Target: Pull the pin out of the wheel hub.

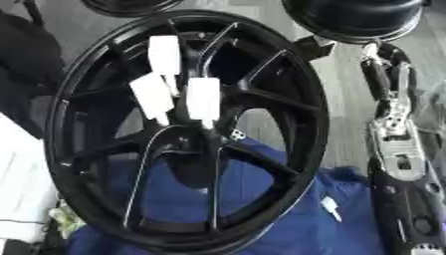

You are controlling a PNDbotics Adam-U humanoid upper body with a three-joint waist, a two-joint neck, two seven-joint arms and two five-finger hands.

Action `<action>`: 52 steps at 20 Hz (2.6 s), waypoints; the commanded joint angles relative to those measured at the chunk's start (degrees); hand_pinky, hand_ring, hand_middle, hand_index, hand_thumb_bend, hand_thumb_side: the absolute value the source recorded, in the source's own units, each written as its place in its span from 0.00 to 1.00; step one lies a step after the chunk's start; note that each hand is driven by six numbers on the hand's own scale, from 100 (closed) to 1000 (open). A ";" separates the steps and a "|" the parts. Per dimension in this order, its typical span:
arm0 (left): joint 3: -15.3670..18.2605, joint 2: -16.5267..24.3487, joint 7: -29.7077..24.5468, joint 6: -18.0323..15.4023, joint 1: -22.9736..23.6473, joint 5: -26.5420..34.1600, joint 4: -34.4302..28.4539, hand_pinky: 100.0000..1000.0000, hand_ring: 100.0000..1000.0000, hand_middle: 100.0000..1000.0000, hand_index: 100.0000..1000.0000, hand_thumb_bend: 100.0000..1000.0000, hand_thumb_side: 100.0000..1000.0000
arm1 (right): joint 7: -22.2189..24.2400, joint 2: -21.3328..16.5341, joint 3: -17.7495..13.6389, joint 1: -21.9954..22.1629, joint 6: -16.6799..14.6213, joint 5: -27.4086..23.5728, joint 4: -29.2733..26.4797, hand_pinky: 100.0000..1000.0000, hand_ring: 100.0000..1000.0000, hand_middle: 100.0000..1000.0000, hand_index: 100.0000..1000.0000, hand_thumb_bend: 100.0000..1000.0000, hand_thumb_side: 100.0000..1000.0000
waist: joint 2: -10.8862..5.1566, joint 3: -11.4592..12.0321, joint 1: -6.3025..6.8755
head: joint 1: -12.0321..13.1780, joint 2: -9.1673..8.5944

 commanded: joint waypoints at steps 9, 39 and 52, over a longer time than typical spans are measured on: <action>-4.61 -4.61 -5.98 -2.53 -4.89 -3.55 7.30 0.74 0.70 0.68 0.78 0.19 0.46 | 0.25 -1.47 0.29 -0.69 0.08 0.24 -0.48 0.76 0.65 0.66 0.75 0.00 0.55 | -1.86 -0.25 0.16 | 0.46 -1.06; -12.74 -9.75 -5.99 -7.54 -6.49 -6.76 19.32 0.76 0.72 0.69 0.77 0.29 0.55 | 0.11 -1.48 0.62 -0.78 0.17 0.25 -0.25 0.76 0.65 0.66 0.75 0.00 0.56 | -1.85 -0.48 0.31 | 1.08 -0.63; -12.74 -10.52 -5.99 -7.97 -6.64 -6.44 20.68 0.79 0.76 0.75 0.81 0.34 0.53 | -0.15 -1.42 0.73 -0.77 0.18 0.14 -0.24 0.76 0.65 0.65 0.74 0.00 0.57 | -1.72 -0.52 0.20 | 1.40 -0.57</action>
